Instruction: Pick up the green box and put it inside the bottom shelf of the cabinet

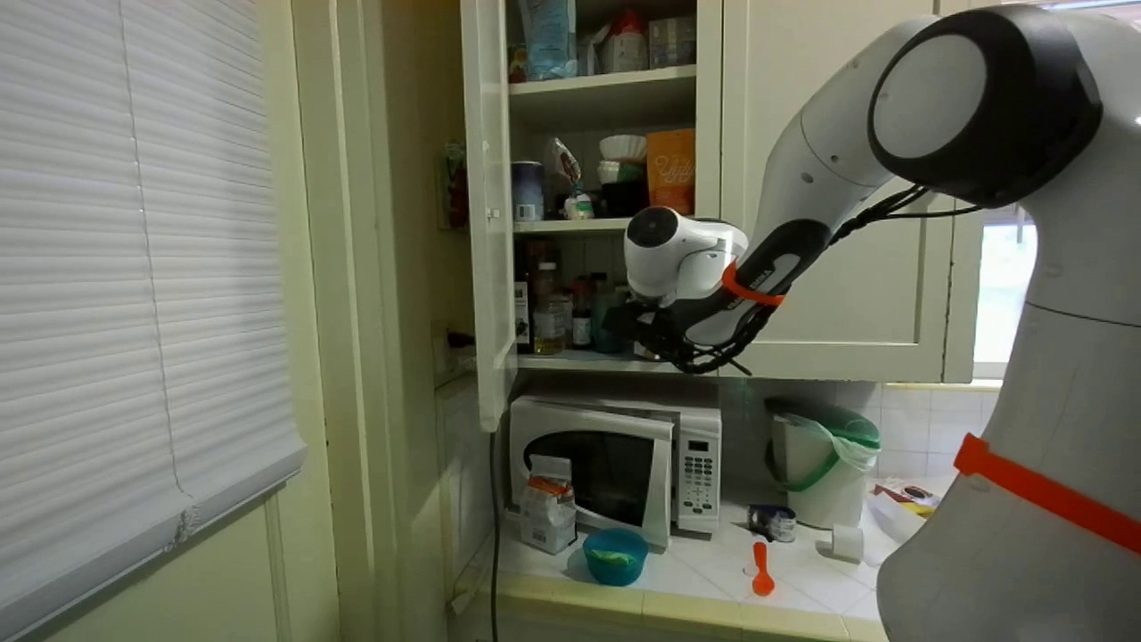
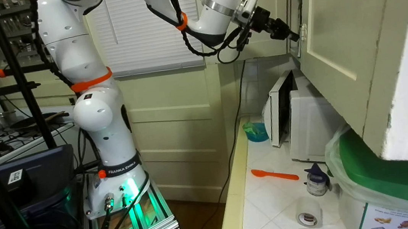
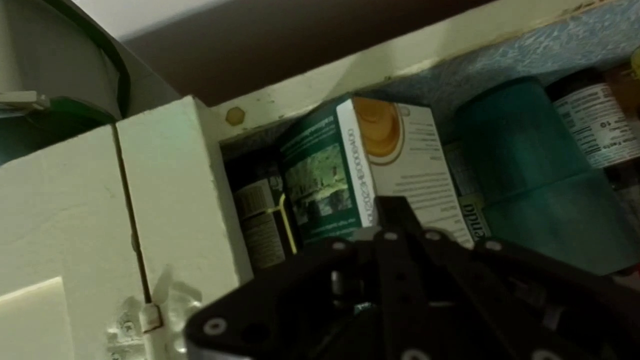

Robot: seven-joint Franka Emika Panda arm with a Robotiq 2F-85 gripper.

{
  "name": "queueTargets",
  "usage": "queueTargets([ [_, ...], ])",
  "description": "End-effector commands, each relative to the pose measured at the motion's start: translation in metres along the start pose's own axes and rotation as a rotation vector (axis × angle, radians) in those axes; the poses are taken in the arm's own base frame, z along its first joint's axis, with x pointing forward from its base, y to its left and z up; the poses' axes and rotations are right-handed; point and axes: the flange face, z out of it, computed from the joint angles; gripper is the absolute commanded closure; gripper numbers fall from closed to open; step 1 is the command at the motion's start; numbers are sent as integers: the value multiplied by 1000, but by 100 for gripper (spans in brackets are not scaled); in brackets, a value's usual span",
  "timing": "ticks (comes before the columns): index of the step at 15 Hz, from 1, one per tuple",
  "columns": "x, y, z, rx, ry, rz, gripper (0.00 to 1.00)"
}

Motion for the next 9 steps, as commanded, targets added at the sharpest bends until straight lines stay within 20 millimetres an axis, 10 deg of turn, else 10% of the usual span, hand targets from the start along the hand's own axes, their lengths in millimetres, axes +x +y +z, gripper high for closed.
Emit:
queueTargets([
  [1,6,-1,17,-3,29,26,100],
  [5,8,-1,19,-3,26,39,100],
  [6,7,0,12,6,19,41,74],
  [9,3,5,-8,26,1,37,60],
])
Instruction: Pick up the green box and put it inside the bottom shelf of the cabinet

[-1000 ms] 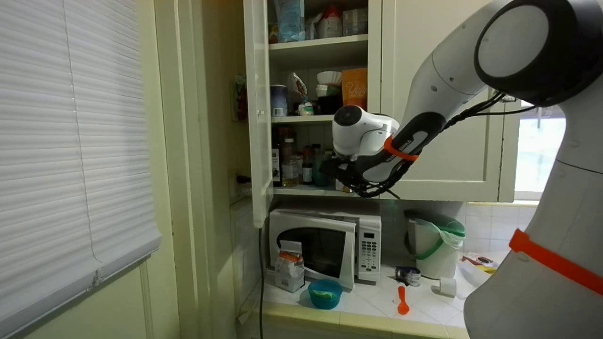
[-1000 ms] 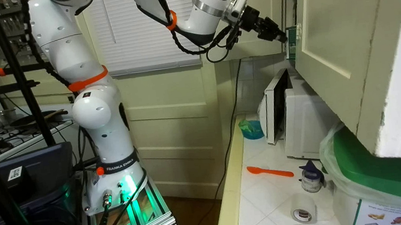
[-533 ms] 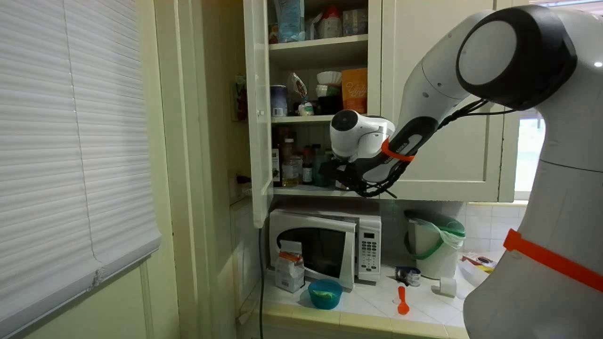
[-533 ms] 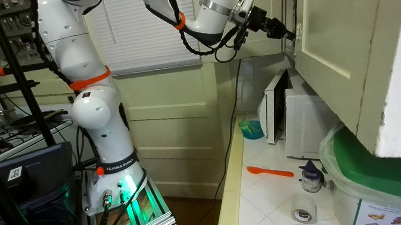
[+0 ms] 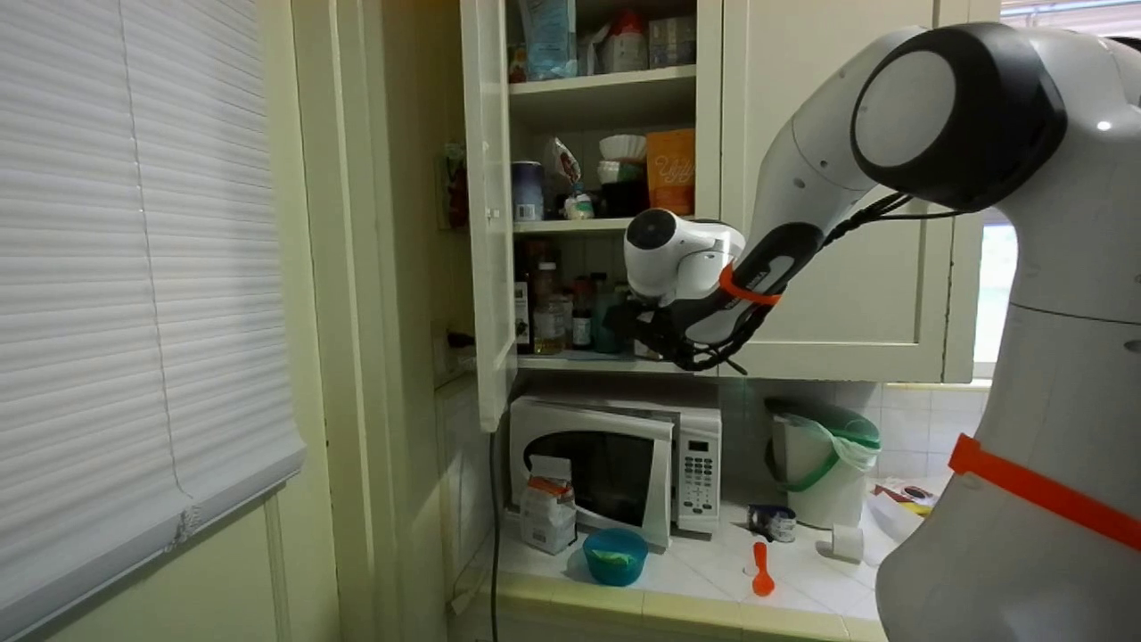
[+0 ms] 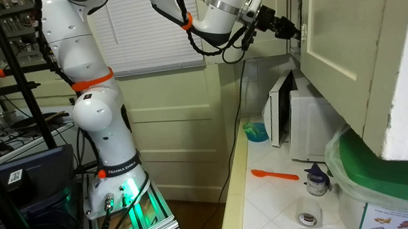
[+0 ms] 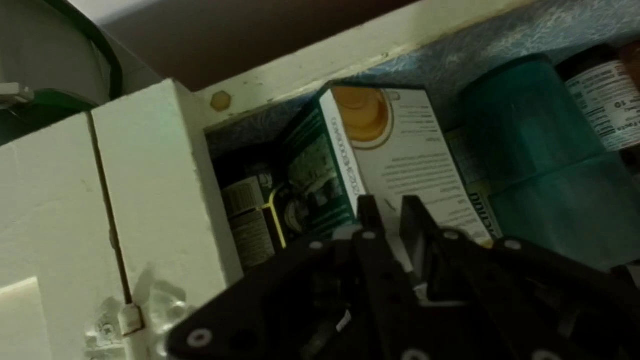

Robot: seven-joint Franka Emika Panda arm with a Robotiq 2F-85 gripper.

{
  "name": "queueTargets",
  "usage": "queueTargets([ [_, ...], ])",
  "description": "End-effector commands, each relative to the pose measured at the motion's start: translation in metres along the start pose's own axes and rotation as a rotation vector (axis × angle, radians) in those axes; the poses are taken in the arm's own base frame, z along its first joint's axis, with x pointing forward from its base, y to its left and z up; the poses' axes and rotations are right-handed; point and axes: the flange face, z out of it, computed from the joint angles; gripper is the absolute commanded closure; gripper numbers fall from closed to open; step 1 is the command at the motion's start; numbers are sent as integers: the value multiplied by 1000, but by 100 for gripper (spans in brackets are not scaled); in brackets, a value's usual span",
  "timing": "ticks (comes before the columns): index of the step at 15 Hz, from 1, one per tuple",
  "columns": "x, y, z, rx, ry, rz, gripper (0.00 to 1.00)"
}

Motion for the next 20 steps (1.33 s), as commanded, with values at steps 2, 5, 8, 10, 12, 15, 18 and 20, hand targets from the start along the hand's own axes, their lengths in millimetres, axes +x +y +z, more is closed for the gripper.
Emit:
queueTargets([
  [2,-13,19,-35,26,-51,-11,44],
  [5,-26,35,-49,7,-167,-58,22],
  [8,-33,47,-63,-3,-292,-96,1],
  [10,-30,53,-73,-10,-364,-119,0],
  [12,-22,59,-82,-46,-422,-143,0],
  [15,-7,68,-96,-107,-478,-170,0],
  [18,4,76,-109,-149,-504,-208,0],
  [20,9,81,-114,-162,-508,-226,0],
])
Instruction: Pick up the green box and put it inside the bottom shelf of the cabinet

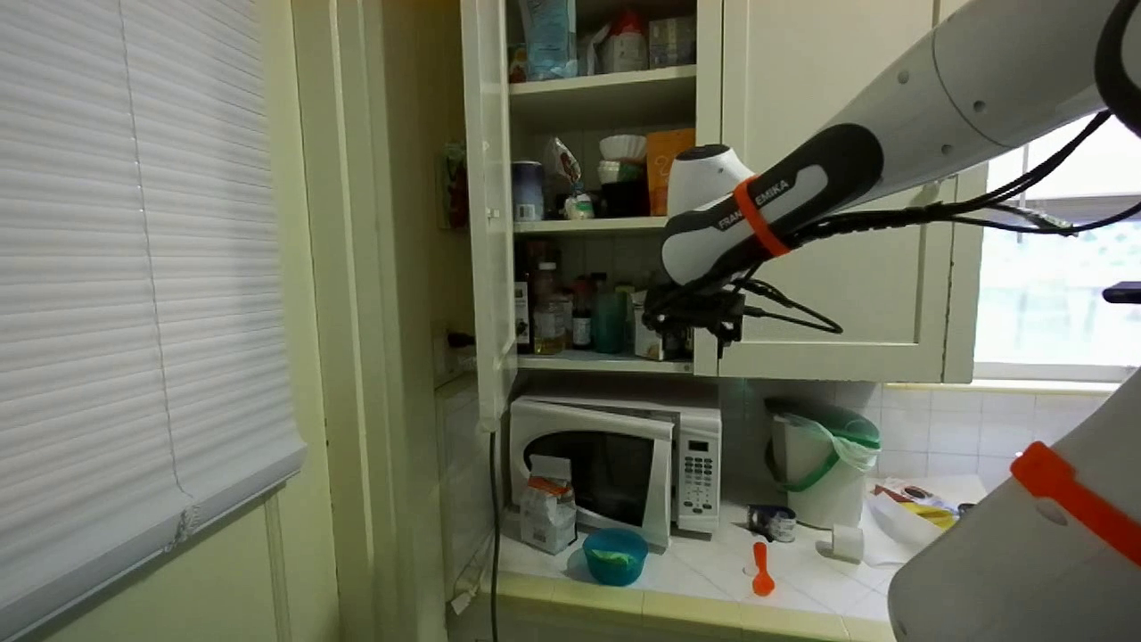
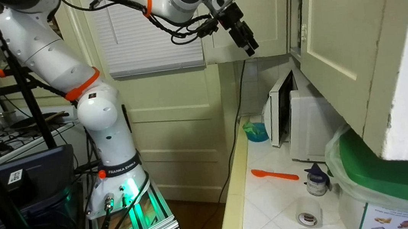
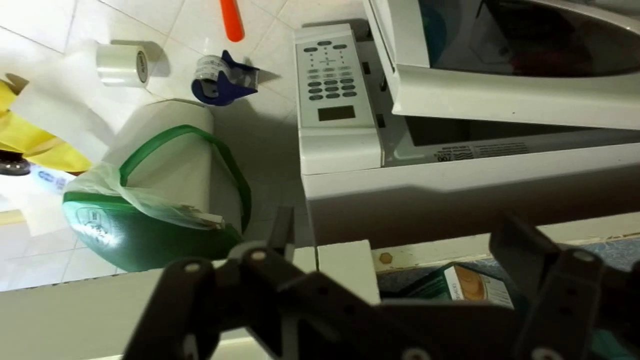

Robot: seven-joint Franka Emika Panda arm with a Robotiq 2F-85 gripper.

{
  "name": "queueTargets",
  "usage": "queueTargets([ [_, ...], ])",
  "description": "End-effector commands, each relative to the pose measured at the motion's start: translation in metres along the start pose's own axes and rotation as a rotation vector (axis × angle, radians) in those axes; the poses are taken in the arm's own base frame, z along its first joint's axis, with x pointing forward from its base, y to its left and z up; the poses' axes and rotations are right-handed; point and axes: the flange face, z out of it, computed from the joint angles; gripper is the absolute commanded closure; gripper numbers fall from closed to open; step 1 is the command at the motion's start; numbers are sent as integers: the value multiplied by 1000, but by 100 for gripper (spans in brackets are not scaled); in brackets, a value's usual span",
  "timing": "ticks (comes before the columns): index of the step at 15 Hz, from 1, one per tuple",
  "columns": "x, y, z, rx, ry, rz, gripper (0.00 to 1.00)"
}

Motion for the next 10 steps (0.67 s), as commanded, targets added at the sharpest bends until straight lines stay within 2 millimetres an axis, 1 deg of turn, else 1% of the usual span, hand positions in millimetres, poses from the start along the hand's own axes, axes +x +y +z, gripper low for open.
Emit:
queueTargets([
  [1,-1,14,-14,-23,-32,-41,0],
  [5,-1,20,-19,8,-77,-129,0],
  [6,2,13,-15,-3,-37,-99,0],
  [10,2,13,-15,-9,-34,-106,0],
])
